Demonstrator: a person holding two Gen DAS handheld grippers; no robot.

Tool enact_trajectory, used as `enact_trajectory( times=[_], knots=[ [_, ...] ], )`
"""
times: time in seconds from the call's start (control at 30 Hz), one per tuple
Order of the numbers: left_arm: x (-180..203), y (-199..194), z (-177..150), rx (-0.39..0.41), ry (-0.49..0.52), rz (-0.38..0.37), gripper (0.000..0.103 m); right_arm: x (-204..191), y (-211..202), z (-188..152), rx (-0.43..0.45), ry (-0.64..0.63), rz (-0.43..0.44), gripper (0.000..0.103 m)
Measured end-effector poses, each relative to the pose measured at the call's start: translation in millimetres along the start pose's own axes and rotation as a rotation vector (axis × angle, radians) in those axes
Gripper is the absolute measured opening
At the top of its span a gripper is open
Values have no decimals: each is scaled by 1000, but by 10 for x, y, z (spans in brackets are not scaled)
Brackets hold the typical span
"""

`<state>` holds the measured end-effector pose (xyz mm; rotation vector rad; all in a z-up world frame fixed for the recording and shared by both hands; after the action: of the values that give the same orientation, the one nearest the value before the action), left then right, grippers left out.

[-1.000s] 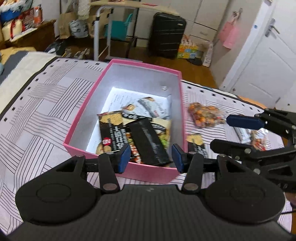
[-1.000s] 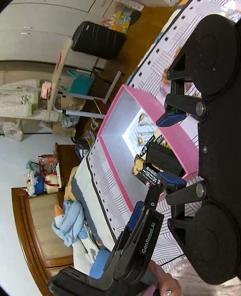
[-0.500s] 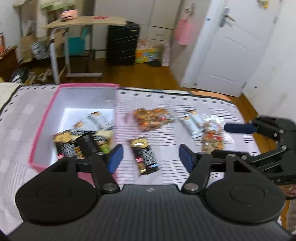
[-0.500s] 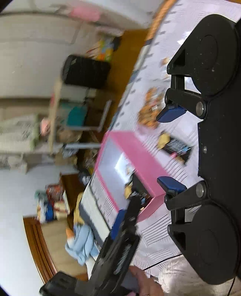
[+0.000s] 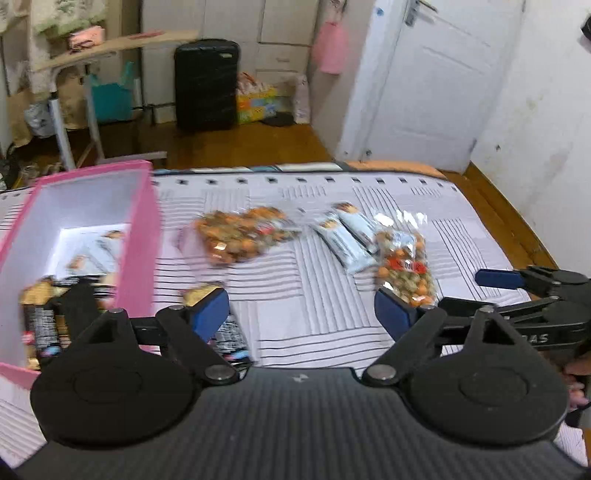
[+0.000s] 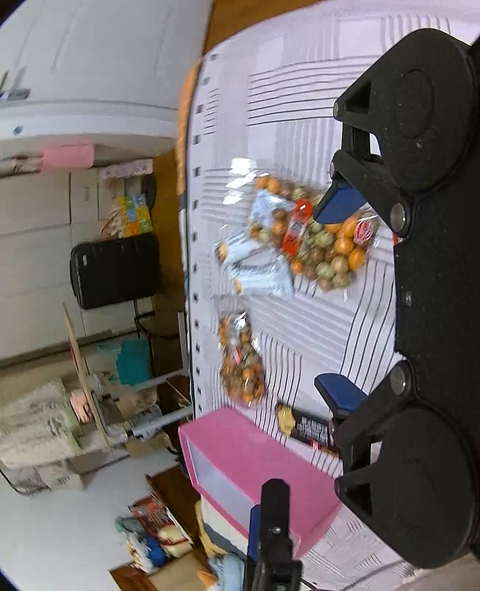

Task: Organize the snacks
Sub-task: 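Move the left tool to the red-labelled nut bag and grasp its top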

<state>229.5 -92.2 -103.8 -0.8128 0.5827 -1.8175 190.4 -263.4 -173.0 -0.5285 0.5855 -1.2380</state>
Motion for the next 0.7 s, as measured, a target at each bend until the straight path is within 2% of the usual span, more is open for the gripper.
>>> enact_trajectory(
  times=[0.1,0.23,0.3,0.37,0.47,0.53,0.6,0.67,0.7],
  knots=[
    [119,287,-84,-31,1,0,86,97,172,-204,-4,-4,-35,94],
    [269,656,-103,-21,2,-18,86,177,372,-396,-11,-61,-79,95],
    [358,817,-88,-18,-7,-51,85,199,480,-444,-19,-94,-82,96],
    [451,1026,-102,-54,-19,-92,83,221,566,-476,-27,-98,-78,96],
    [576,1319,-124,-98,-54,-162,81,328,713,-462,-37,-48,-59,97],
    [645,1508,-149,-125,-74,-186,68,388,824,-434,-51,-20,-50,102],
    [675,1690,-193,-161,-93,-189,64,398,925,-404,-45,-48,-42,103],
    [663,1815,-266,-190,-140,-188,47,369,1005,-382,-43,-114,-51,103],
    [674,1857,-316,-209,-168,-218,37,358,1033,-378,-38,-118,-49,103]
  ],
)
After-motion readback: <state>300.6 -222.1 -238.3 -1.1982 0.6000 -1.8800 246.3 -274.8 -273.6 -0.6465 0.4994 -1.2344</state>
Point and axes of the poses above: each gripper's, at about its wrist camera, not at the fingertips, and y roughly the way its jaws point, x to its right, z to its top, the point moved 9 cm from there along y, roughly the way its jaws point, and after that the axes turned 8 degrees about -y, right-handed, at the moved point
